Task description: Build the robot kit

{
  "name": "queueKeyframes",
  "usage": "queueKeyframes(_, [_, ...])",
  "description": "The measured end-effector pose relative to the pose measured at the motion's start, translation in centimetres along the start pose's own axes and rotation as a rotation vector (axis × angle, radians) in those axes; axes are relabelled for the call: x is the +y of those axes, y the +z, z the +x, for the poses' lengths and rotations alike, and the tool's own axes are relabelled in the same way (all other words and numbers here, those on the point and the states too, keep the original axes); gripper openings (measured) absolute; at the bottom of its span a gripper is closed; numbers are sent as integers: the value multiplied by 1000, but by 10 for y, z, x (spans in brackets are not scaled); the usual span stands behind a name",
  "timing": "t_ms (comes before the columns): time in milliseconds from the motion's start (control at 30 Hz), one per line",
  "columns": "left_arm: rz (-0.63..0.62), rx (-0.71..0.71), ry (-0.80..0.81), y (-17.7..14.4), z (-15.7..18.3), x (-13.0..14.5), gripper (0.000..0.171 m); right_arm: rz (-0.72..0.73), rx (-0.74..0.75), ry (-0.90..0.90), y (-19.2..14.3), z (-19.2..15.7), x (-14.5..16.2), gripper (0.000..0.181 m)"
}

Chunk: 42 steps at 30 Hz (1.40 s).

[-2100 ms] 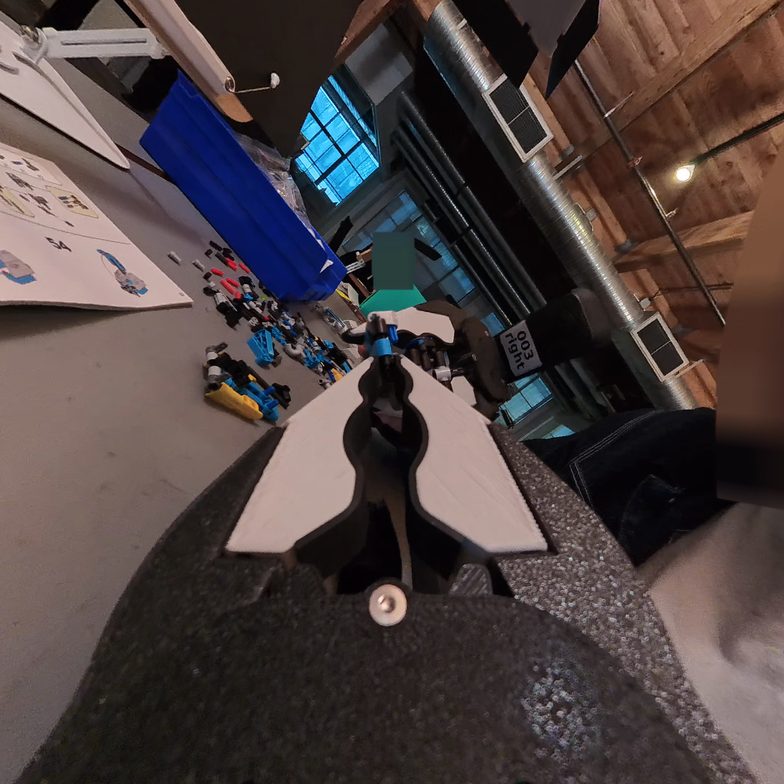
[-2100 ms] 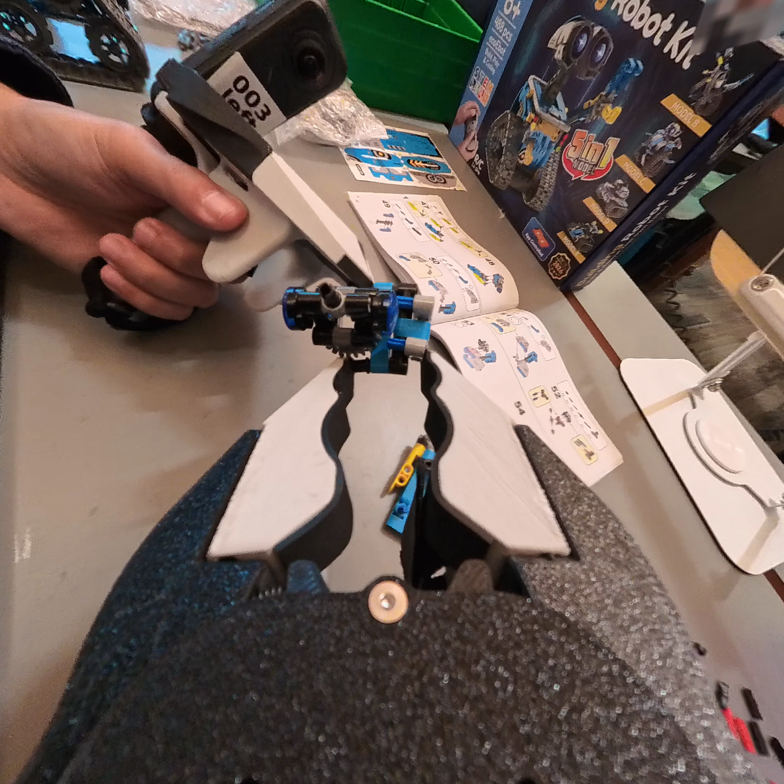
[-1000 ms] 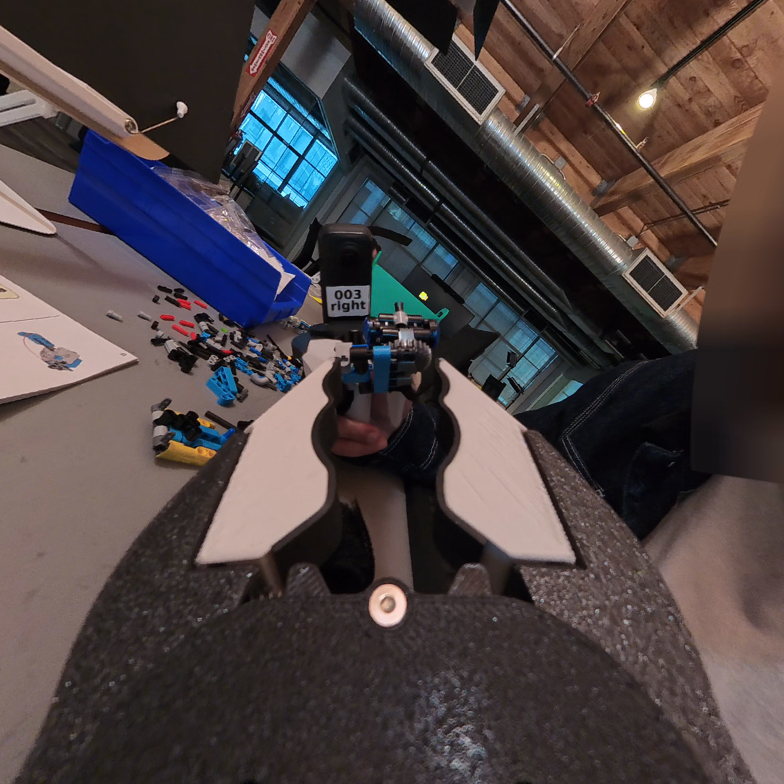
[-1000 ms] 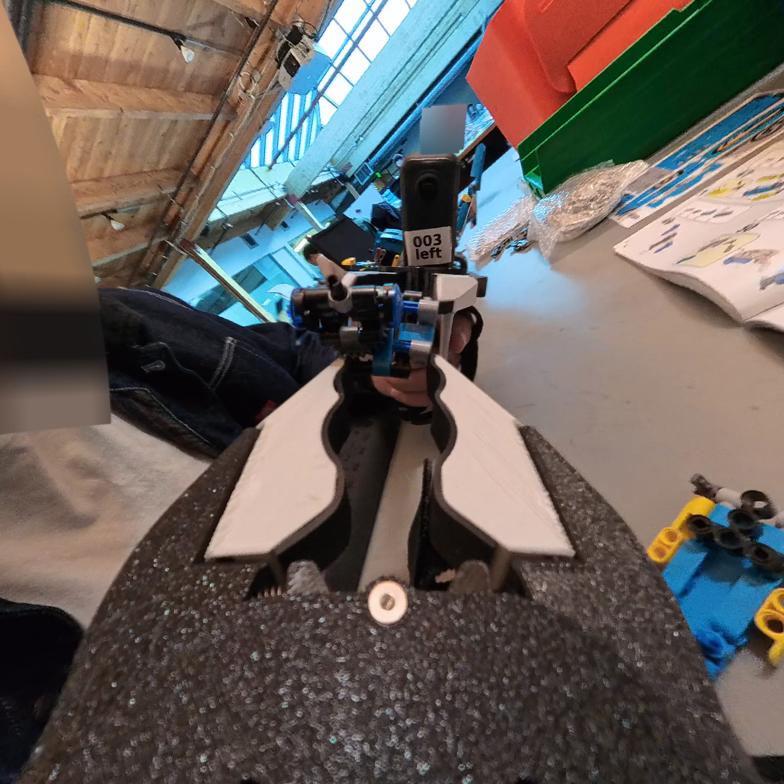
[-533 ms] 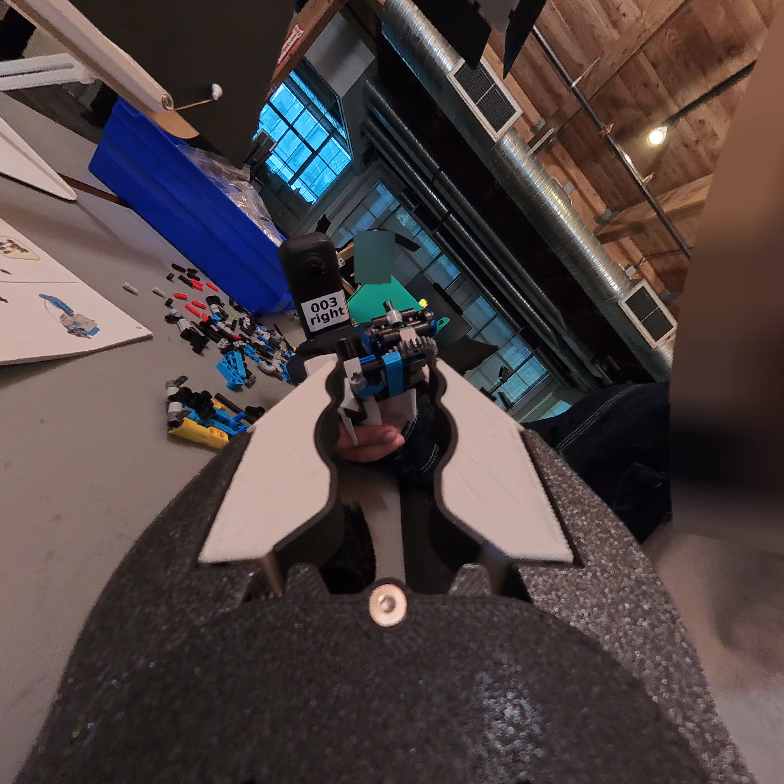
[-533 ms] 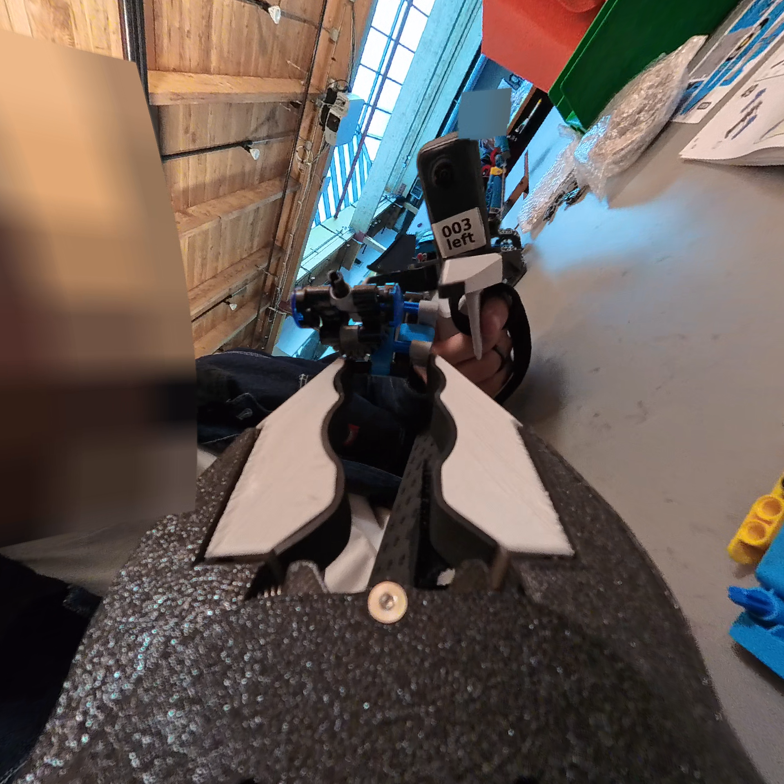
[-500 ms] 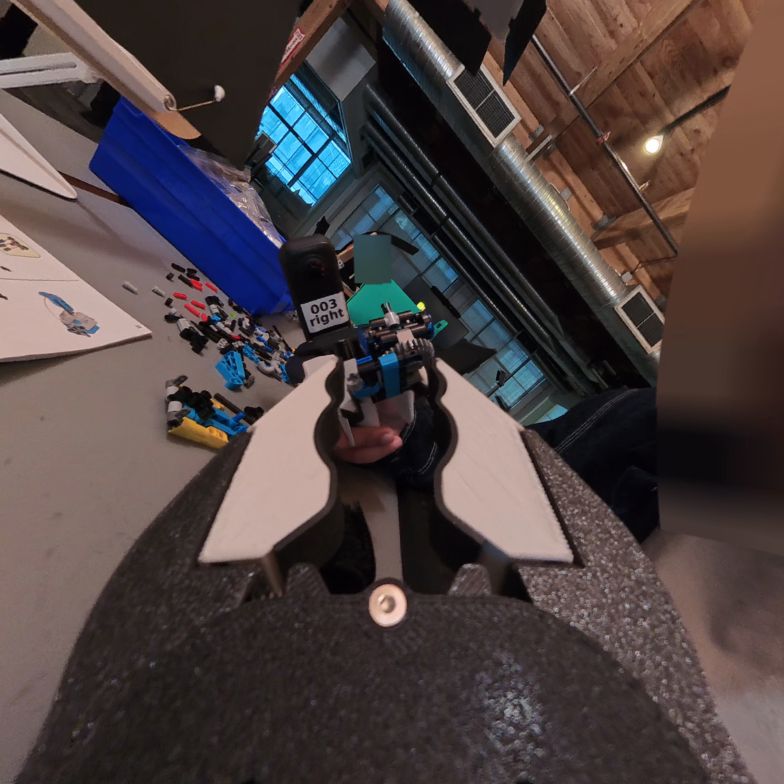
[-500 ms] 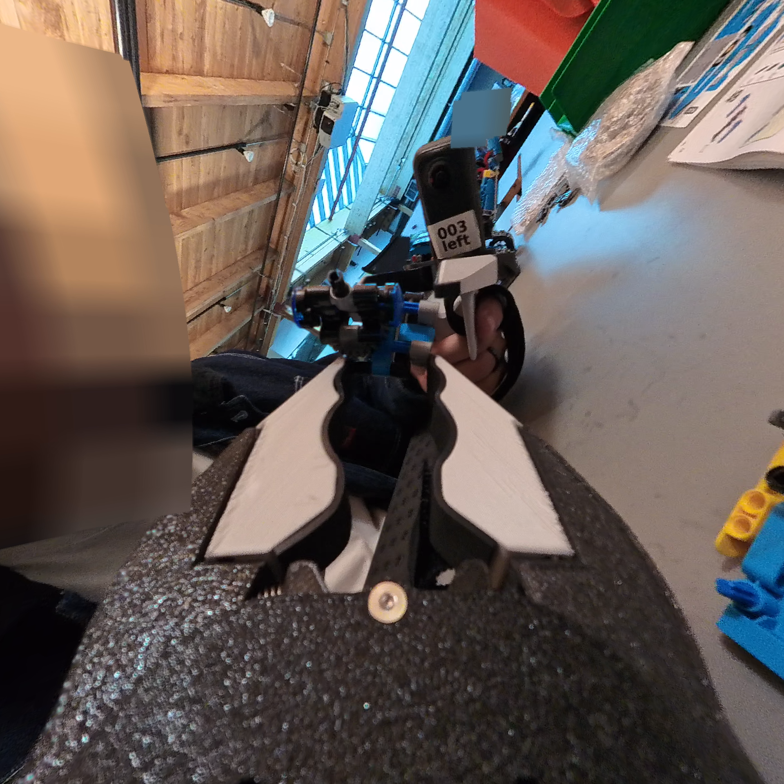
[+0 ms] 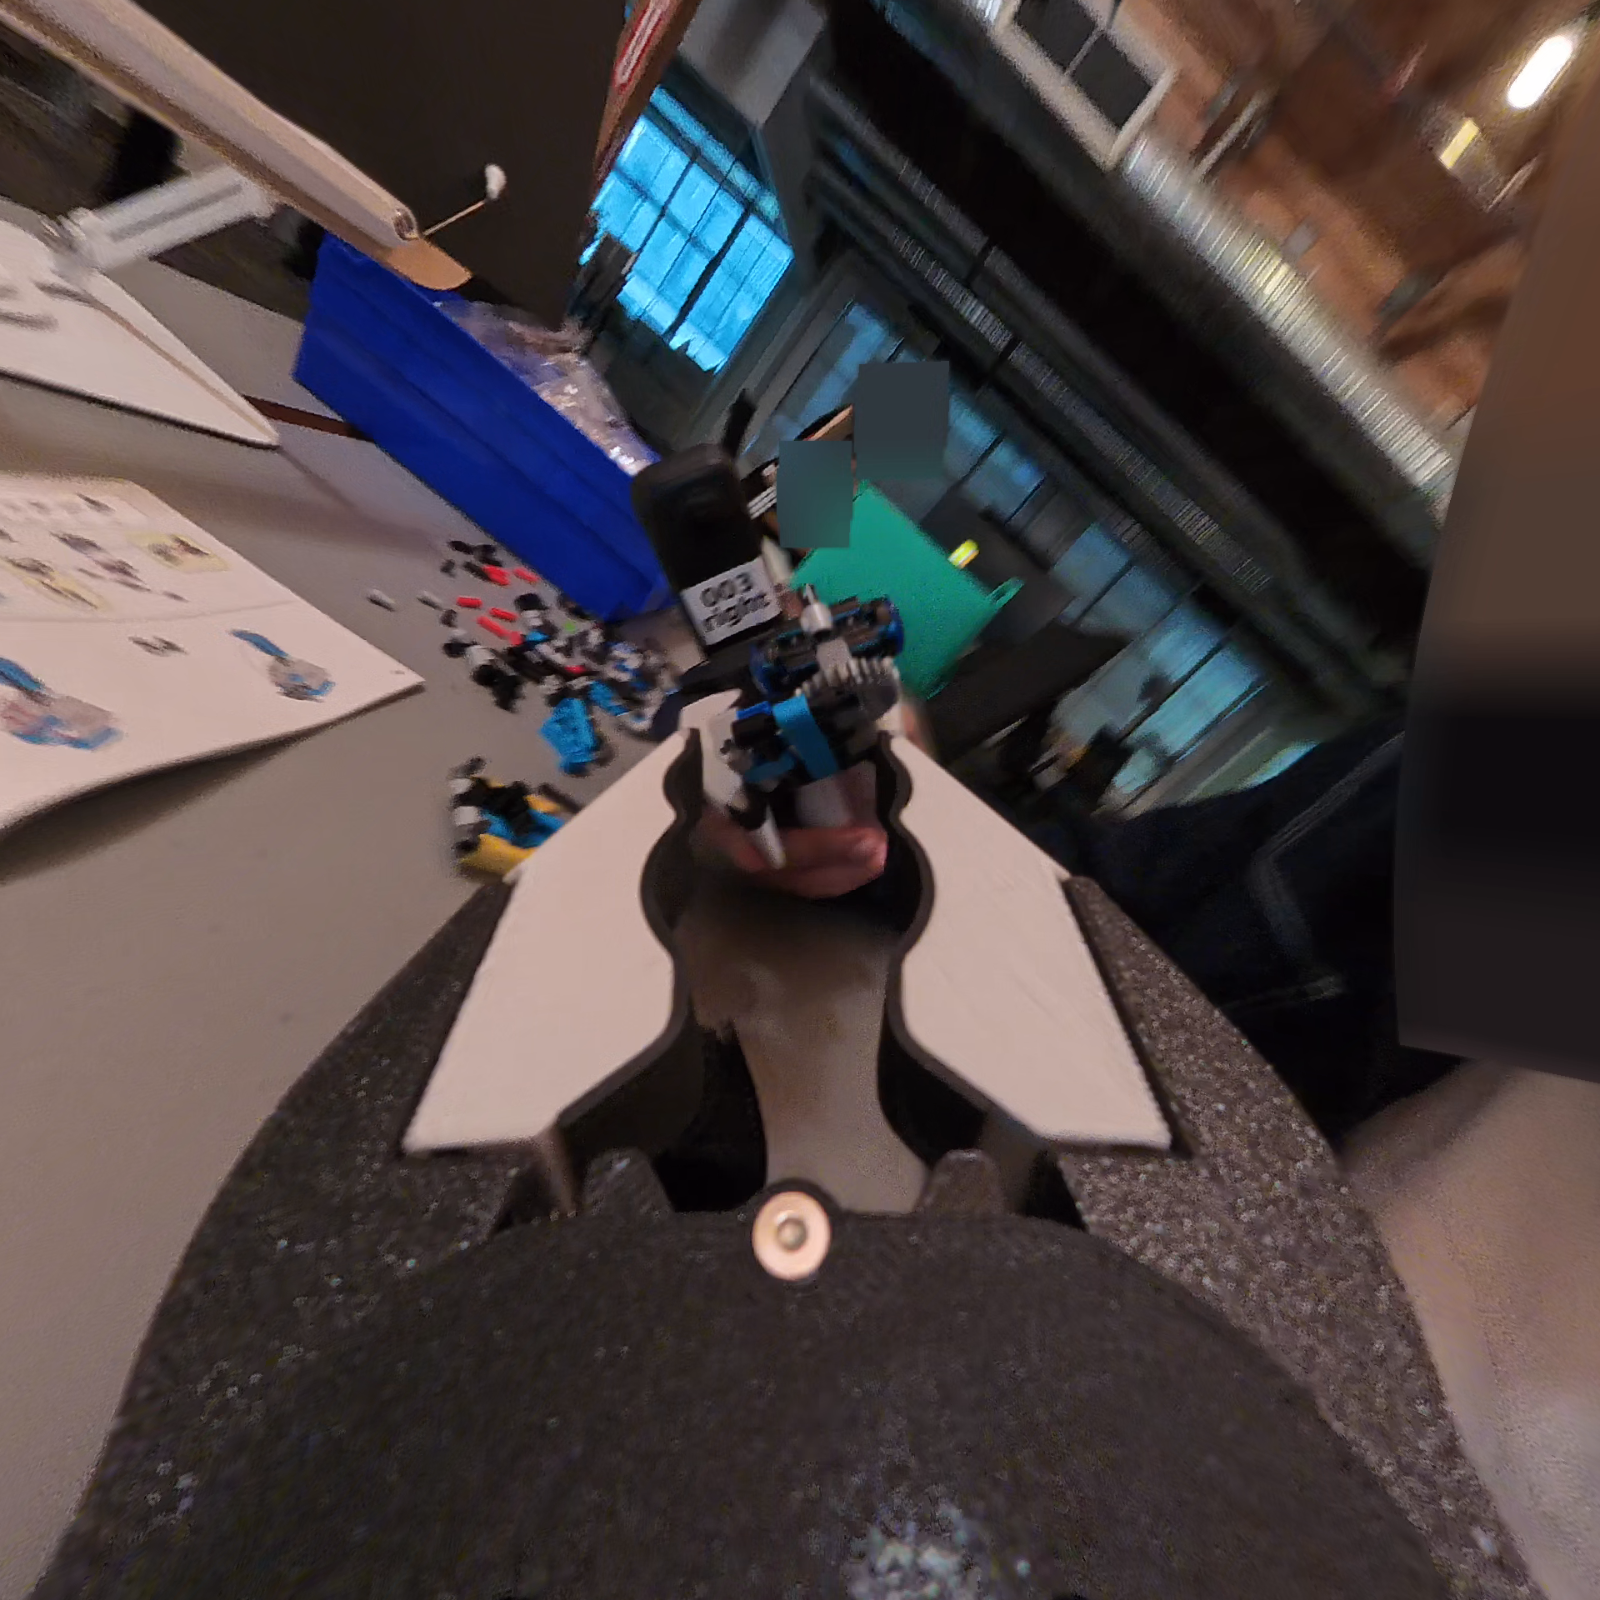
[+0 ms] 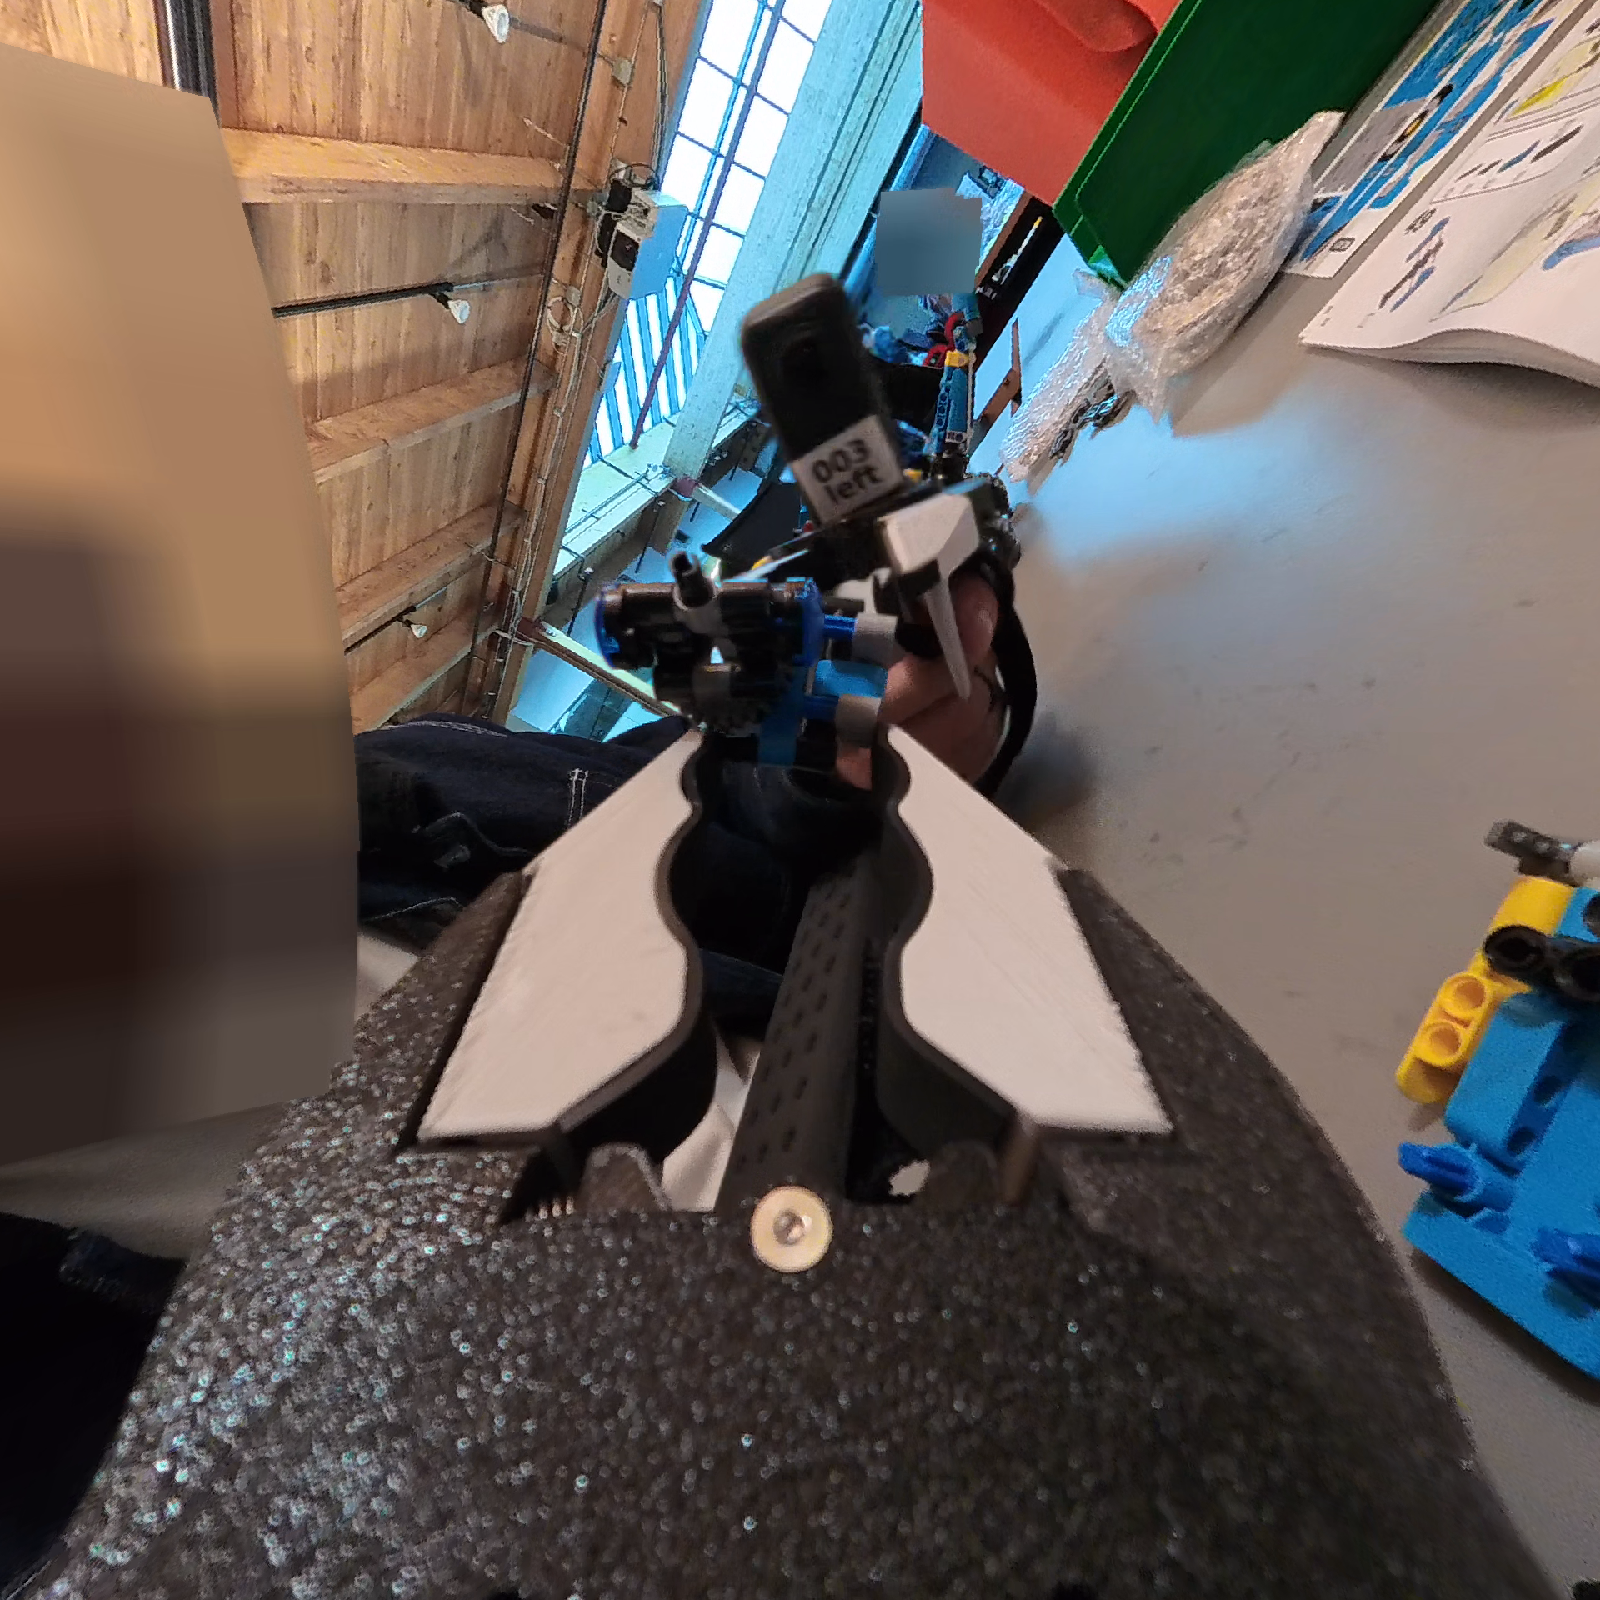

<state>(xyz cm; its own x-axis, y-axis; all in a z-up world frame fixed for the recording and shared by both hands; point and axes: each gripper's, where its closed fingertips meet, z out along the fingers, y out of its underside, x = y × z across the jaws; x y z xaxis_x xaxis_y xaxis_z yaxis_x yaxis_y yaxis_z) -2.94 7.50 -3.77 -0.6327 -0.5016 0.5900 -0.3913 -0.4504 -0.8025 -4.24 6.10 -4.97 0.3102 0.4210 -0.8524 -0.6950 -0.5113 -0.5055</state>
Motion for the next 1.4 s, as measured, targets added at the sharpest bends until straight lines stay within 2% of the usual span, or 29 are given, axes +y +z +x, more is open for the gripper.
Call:
queueKeyframes(100, [-76,-152,363,-6,-3,-3,38,-19,38,-9,0,4,3,34])
queueKeyframes(233, [-179,-296,864,-11,2,0,26,-42,77,-12,1,10,7,34])
queueKeyframes(333, [-205,-323,1078,-9,9,7,16,-62,70,9,2,10,11,34])
queueKeyframes(567, [-254,-265,1050,-7,11,19,16,-117,26,59,8,8,23,34])
queueKeyframes(767, [-340,-191,1053,-12,13,34,9,-197,34,76,8,12,36,34])
queueKeyframes(967, [-335,-153,1019,-14,18,36,5,-194,0,97,8,8,35,34])
queueKeyframes(1167, [-412,-49,1004,-19,28,54,4,-286,-74,244,7,6,53,33])
queueKeyframes(1400, [-472,103,898,-26,41,75,4,-413,-90,304,10,2,77,34])
